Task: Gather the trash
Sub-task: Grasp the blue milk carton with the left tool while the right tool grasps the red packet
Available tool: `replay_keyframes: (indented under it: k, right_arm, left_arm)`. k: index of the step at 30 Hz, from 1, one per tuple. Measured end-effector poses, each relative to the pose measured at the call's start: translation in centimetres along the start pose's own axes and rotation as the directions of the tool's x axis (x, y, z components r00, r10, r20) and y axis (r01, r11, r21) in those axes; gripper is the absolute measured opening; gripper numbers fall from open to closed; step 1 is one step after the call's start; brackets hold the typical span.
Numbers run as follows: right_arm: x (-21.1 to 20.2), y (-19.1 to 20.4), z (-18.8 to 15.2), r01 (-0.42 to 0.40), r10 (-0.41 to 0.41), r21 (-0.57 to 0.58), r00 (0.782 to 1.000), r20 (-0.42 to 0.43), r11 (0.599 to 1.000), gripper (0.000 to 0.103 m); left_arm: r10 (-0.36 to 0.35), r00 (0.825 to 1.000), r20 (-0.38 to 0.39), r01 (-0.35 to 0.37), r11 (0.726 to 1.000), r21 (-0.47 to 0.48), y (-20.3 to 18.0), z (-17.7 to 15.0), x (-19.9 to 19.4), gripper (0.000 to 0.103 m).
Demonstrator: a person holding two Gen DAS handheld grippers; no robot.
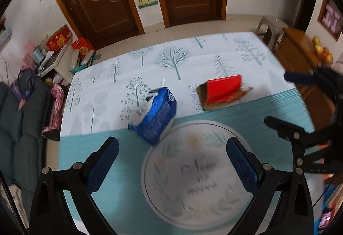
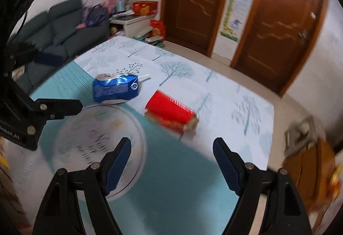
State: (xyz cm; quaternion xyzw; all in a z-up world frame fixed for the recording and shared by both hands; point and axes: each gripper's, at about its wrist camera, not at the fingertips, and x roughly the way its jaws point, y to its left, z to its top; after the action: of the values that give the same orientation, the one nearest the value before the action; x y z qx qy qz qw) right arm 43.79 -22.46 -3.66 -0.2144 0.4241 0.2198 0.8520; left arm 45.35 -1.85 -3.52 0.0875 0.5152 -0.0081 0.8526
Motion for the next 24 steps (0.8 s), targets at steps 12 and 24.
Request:
replay_keyframes:
  k: [12, 24]
  right_arm:
    - [8.4, 1.8, 2.5, -0.033, 0.016, -0.371, 0.999, -0.048, 0.928, 0.079]
    - [12.0, 0.6, 3.0, -0.123, 0.082, -0.244, 0.982, -0.171, 0.962, 0.077]
  left_arm:
    - [-0.064, 0.989, -0.137, 0.053, 0.995, -0.079, 3.4, 2.9, 8.0, 0.1]
    - [-0.044, 0.973, -0.226, 0.031, 0.998, -0.062, 3.7, 4.0, 13.2, 0.091]
